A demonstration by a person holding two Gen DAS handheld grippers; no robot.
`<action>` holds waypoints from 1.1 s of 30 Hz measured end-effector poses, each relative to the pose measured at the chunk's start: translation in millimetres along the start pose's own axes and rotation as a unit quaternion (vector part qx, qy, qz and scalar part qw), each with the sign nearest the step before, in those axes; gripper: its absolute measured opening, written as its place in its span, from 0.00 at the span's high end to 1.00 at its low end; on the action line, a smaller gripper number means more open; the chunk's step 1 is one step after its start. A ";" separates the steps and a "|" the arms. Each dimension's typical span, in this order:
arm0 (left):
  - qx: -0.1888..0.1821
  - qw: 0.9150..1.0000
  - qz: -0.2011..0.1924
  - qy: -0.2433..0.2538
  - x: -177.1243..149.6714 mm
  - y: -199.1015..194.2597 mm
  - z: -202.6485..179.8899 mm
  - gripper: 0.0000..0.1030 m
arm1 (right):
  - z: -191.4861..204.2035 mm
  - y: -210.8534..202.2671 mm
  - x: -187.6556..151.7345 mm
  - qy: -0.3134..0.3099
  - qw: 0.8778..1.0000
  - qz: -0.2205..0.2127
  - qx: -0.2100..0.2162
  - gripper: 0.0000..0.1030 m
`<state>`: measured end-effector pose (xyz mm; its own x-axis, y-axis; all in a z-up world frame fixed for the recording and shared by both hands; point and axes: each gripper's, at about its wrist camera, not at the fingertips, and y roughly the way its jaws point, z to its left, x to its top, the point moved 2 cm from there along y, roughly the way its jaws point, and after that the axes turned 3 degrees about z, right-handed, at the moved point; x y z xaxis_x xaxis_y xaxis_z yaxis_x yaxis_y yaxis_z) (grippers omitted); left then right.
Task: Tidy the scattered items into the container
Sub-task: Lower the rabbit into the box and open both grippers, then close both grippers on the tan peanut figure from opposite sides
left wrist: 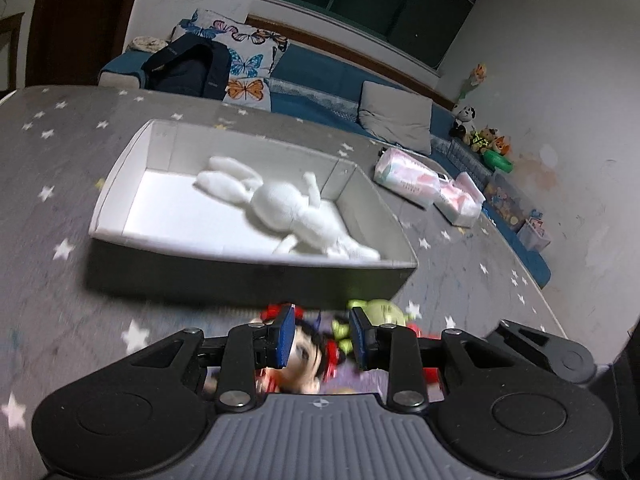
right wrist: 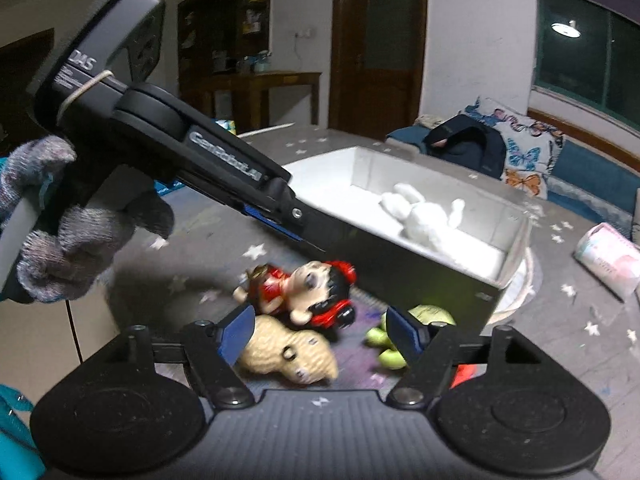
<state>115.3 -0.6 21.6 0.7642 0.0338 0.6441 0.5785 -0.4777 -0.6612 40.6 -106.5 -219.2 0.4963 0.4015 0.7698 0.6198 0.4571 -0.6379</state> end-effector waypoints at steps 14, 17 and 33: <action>-0.009 0.999 0.034 0.007 -42.3 -8.5 -2.1 0.68 | 12.4 22.2 -17.9 0.008 0.999 0.031 0.016 0.25; -0.011 0.999 0.042 0.012 -47.1 -8.2 -3.1 0.68 | 12.9 26.7 -18.1 0.011 0.999 0.035 0.016 0.25; -0.018 0.998 0.057 -0.015 -52.0 0.4 6.0 0.67 | 14.5 39.8 -20.7 0.020 0.999 0.044 0.016 0.29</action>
<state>77.5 2.6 -14.5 0.8331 0.0038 0.5531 0.4771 -0.5110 -0.7151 46.2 -85.1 -260.8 0.5728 0.4089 0.7104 0.5533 0.4466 -0.7031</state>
